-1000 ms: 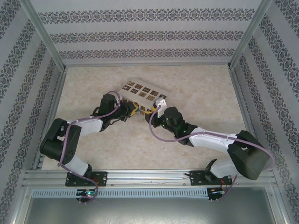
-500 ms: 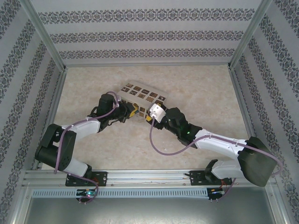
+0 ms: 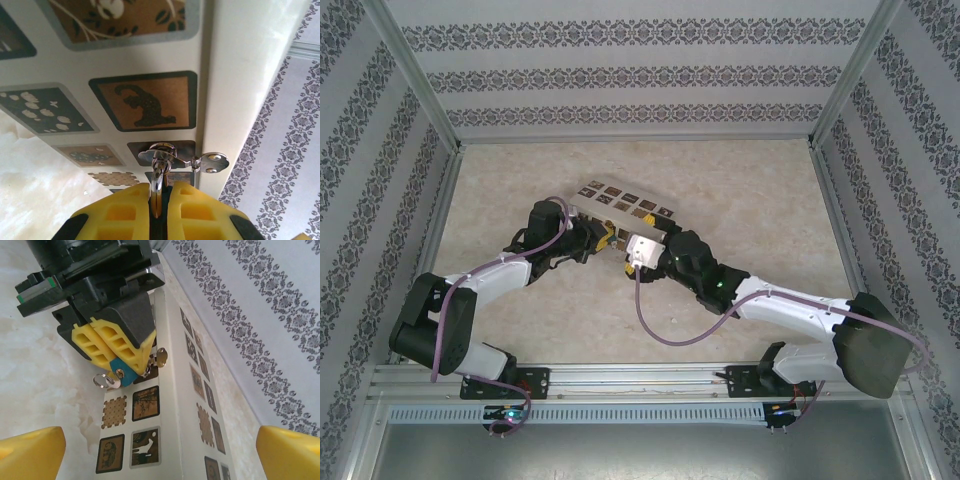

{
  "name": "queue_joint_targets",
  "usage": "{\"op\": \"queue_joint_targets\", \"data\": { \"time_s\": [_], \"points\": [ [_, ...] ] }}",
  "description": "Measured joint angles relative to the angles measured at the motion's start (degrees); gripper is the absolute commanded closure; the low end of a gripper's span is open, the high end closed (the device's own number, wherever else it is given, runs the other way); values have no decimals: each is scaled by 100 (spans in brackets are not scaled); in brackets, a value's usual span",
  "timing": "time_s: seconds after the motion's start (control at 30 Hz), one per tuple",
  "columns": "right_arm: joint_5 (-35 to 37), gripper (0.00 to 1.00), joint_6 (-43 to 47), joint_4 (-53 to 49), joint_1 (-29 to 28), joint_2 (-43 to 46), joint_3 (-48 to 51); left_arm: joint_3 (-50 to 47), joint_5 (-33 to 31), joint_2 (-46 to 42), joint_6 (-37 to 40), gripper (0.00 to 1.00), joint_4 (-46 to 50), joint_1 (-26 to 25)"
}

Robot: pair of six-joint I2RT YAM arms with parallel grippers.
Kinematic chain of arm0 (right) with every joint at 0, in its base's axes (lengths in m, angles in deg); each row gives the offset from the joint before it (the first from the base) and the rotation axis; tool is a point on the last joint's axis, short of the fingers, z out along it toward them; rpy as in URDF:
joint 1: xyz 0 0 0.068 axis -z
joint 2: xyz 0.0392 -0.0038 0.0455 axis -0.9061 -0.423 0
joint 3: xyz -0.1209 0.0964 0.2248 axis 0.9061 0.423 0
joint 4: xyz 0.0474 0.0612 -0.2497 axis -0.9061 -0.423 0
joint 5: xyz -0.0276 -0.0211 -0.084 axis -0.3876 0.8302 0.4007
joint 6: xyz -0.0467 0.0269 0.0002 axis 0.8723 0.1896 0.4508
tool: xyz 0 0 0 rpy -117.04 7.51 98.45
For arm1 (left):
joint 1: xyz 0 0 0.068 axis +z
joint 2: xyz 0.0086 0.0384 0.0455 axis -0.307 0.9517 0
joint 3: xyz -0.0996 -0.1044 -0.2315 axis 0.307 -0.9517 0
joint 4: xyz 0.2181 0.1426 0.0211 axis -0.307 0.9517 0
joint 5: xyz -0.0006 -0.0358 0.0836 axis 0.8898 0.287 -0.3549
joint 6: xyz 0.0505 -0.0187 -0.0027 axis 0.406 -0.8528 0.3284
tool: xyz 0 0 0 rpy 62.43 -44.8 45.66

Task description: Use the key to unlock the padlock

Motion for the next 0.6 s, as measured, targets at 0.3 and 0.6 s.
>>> {"op": "queue_joint_targets", "data": {
  "time_s": [0.3,0.6],
  "points": [
    [-24,36,940,-358,-42,-411,-400,0,7,-24,-168,99,94,0],
    [-101,51,1351,-557,-74,-951,-841,-2,120,-28,-348,100,92,0]
  ]
}}
